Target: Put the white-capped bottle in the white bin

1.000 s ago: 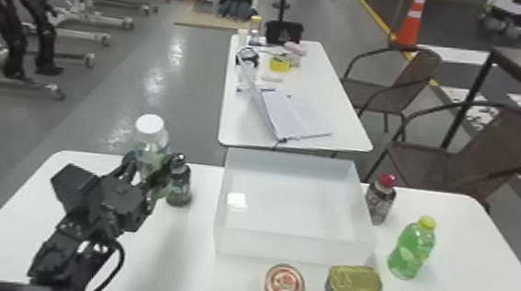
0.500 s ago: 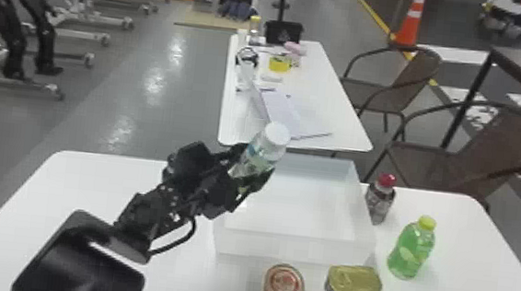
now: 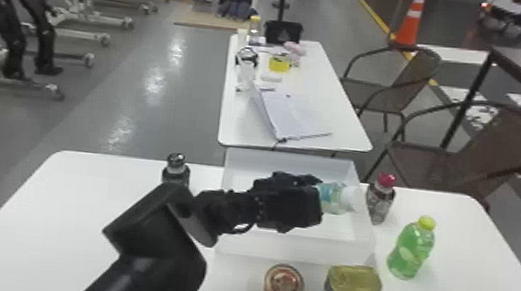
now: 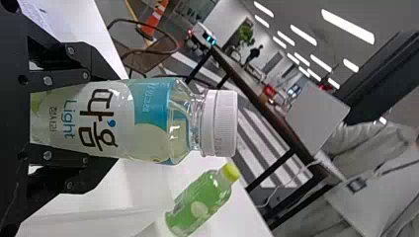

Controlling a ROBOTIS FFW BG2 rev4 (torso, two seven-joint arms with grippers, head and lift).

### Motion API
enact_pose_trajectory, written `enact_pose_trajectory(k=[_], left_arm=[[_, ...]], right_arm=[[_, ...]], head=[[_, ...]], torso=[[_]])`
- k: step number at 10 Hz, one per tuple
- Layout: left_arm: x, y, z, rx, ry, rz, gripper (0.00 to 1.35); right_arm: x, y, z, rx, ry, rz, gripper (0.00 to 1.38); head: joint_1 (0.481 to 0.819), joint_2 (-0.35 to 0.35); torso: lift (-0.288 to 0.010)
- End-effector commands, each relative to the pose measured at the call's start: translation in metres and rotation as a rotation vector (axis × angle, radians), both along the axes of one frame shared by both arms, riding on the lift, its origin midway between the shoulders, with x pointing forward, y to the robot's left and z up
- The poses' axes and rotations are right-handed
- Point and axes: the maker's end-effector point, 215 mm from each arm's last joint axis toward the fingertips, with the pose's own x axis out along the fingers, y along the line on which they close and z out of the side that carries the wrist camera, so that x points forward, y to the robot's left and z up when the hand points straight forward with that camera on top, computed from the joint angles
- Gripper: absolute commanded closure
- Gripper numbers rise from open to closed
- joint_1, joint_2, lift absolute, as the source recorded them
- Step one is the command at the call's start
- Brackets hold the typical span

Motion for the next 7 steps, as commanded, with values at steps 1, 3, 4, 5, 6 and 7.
enact_pose_trajectory(k=[1, 3, 4, 5, 6, 7], left_arm=[[0.006, -0.016, -0.020, 0.167, -0.049, -0.034, 1.07], [0.021, -0.007, -0.041, 0.286, -0.063, -0.009, 0.55], [0.029, 0.003, -0.043, 0.298, -0.058, 0.020, 0.29], [0.037, 0.015, -0.042, 0.293, -0.048, 0.052, 0.11], [0.040, 0.020, -0.042, 0.295, -0.047, 0.062, 0.09], [0.043, 0.028, -0.042, 0.290, -0.040, 0.078, 0.11]], right_arm=[[0.004, 0.004, 0.000, -0.001, 0.000, 0.012, 0.11], [0.004, 0.005, 0.000, -0.001, 0.000, 0.014, 0.11], [0.003, 0.005, 0.000, 0.000, 0.002, 0.013, 0.11], [0.003, 0.004, 0.000, 0.001, 0.002, 0.013, 0.11], [0.002, 0.004, -0.001, 0.001, 0.004, 0.013, 0.11], [0.002, 0.004, -0.001, 0.001, 0.004, 0.013, 0.11]], head=[[0.549, 0.000], [0.549, 0.000], [0.549, 0.000], [0.549, 0.000], [0.549, 0.000], [0.549, 0.000]], torso=[[-0.100], [-0.100], [-0.100], [-0.100], [-0.100], [-0.100]])
